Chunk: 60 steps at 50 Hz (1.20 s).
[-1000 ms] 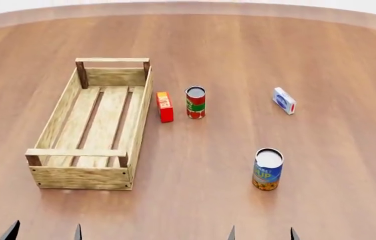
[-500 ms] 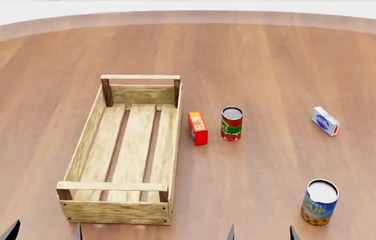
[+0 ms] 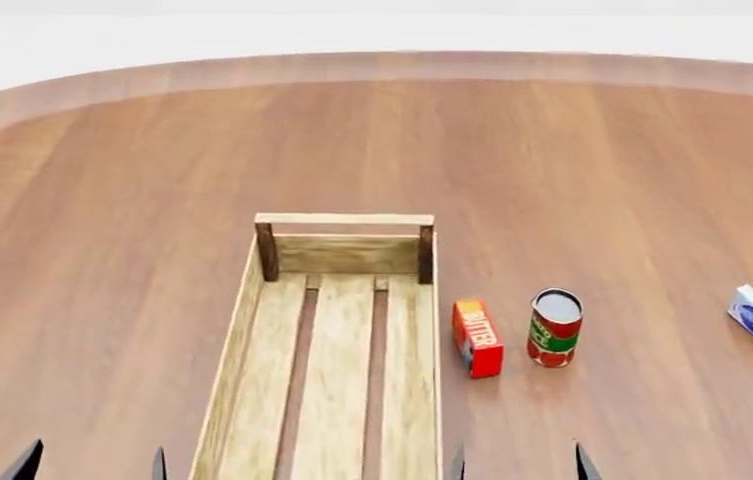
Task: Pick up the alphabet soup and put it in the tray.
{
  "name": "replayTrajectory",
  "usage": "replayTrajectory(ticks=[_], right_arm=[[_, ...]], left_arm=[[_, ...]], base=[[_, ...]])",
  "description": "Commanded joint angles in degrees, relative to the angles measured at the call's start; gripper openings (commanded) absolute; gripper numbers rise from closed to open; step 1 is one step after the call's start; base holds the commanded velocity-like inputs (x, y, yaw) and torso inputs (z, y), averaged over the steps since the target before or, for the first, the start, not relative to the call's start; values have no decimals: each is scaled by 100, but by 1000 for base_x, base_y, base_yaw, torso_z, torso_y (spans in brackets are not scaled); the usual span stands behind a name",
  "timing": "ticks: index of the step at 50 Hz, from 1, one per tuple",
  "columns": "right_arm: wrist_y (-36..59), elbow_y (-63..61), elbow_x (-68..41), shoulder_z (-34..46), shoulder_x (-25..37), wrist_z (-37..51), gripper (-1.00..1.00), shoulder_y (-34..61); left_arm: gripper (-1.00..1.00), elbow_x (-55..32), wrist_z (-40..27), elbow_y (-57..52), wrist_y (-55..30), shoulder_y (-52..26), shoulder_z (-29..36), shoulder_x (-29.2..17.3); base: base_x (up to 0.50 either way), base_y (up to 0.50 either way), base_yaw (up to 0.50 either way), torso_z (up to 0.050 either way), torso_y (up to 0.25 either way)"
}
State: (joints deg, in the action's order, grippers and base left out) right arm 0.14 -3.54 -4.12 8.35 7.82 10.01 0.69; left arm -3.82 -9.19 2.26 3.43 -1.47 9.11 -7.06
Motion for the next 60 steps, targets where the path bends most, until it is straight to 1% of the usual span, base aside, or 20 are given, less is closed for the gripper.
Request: replayTrajectory(ticks=[1,17,22,24,29,34,43,48,52,55,60], right_arm=[[-41,64,-84,33,53,26,100,23],[-11,237,-241,10,125,58,100,124],[152,159,-387,-46,158,57,100,143],[385,-65,-685,-147,171,-3,100,99],[973,-676,-1011,-311,343,56,100,-56],[1369,-1120,-1260,-511,502,146,100,-205],[2338,-2163,-2010,-1074,921,314,100,-585],[2692,-2646,-2266,-1328,1111,440,100,-791],[3030,-3128,-2618,-1670,1269,581,100,-999],[3330,-3524,-2963,-2072,1429,734,100,-1180],[3529,-3905,-3246,-2520,1575,886,100,-1468]], left_arm=[[100,-41,-56,1,-13,-17,69,-48],[100,-99,-107,4,-30,-58,152,-112],[100,-131,-124,-70,-69,-47,166,-138],[100,-129,-128,-45,-46,-40,179,-148],[100,-154,-146,-39,-52,-56,187,-168],[100,-167,-149,35,-28,-100,214,-178],[100,-216,-146,247,58,-200,244,-183],[100,-245,-134,312,70,-250,272,-188],[100,-273,-138,357,82,-286,270,-203],[100,-282,-142,362,81,-287,282,-216],[100,-278,-167,328,47,-306,307,-232]], base=[[461,289,0,0,0],[479,236,0,0,1],[19,0,0,0,0],[0,0,0,0,0],[0,0,0,0,0],[0,0,0,0,0],[0,0,0,0,0],[0,0,0,0,0],[0,0,0,0,0],[0,0,0,0,0],[0,0,0,0,0]])
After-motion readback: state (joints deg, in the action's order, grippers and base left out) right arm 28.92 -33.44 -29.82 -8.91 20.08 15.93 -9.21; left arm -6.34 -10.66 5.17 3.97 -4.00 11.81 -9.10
